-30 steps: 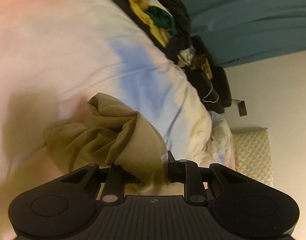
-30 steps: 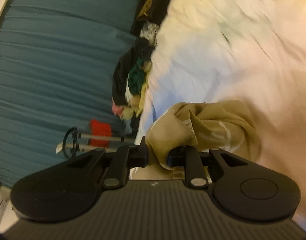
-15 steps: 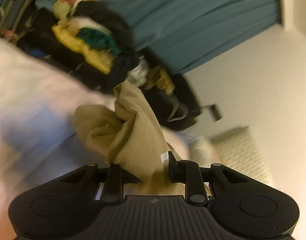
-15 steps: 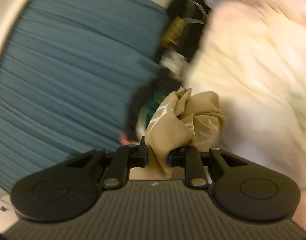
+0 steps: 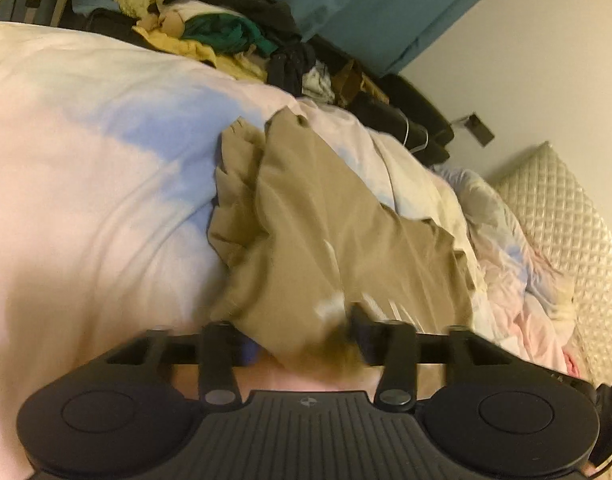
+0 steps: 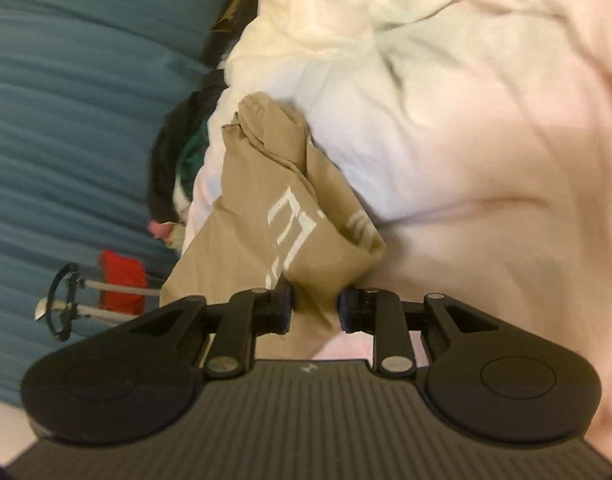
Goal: Fold clothes
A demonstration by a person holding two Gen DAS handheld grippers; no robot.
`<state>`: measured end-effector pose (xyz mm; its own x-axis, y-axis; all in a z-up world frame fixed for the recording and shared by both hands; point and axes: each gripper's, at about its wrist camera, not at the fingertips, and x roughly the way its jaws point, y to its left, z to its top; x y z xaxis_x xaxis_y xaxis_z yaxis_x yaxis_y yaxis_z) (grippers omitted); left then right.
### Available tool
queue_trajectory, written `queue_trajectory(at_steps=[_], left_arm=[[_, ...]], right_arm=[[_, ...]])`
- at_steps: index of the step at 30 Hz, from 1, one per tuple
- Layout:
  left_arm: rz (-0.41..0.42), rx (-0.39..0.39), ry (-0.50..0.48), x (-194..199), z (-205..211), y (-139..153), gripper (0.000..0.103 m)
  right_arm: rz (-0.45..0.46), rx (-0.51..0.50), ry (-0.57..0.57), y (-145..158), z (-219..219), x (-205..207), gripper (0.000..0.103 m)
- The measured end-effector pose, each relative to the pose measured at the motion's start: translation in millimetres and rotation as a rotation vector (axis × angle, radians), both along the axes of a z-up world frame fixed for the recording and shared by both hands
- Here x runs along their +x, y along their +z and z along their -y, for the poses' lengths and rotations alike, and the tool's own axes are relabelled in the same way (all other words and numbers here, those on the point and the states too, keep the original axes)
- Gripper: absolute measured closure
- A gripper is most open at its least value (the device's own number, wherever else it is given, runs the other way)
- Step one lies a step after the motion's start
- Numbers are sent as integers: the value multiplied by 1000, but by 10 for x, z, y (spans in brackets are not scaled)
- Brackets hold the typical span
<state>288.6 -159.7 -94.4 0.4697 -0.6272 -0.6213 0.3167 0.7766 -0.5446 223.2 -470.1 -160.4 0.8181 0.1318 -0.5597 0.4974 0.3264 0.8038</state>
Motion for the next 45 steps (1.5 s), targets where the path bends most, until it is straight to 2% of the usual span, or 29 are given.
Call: queue_trajectory(at_steps=[3, 8, 12, 13, 14, 15, 17, 22, 27, 33, 38, 45], left_arm=[[53, 68, -23, -192, -5, 250, 38], [159, 98, -27, -634, -47, 776, 28], [257, 123, -23, -1060, -139, 1271, 20], [281, 129, -23, -1167, -162, 1394, 15], [305, 135, -22, -1273, -185, 1518, 11], [330, 142, -21, -1380, -208, 1642, 6], [378, 154, -19, -1593, -254, 1889, 2], [471, 166, -3, -2147, -447, 2271, 0], [564, 194, 17, -2693, -583, 2486, 0], [642, 196, 5, -3216, -705, 2518, 0], [710, 212, 19, -3514, -804, 2430, 0], [751, 226, 68, -3772, -965, 2178, 0]], right_arm=[[-27, -80, 49, 282, -141, -102, 77], [14, -176, 141, 801, -408, -365, 77], [71, -326, 197, 1312, -636, -640, 76], [87, -369, 206, 1432, -700, -735, 74], [104, -410, 210, 1541, -763, -824, 60], [120, -451, 214, 1651, -827, -912, 32], [153, -534, 221, 1869, -954, -1090, 10], [228, -705, 256, 2301, -1250, -1537, 11], [260, -780, 269, 2459, -1462, -1925, 11], [293, -856, 263, 2461, -1657, -2247, 11], [317, -916, 220, 2305, -1743, -2457, 11], [335, -973, 220, 1992, -1882, -2538, 11]])
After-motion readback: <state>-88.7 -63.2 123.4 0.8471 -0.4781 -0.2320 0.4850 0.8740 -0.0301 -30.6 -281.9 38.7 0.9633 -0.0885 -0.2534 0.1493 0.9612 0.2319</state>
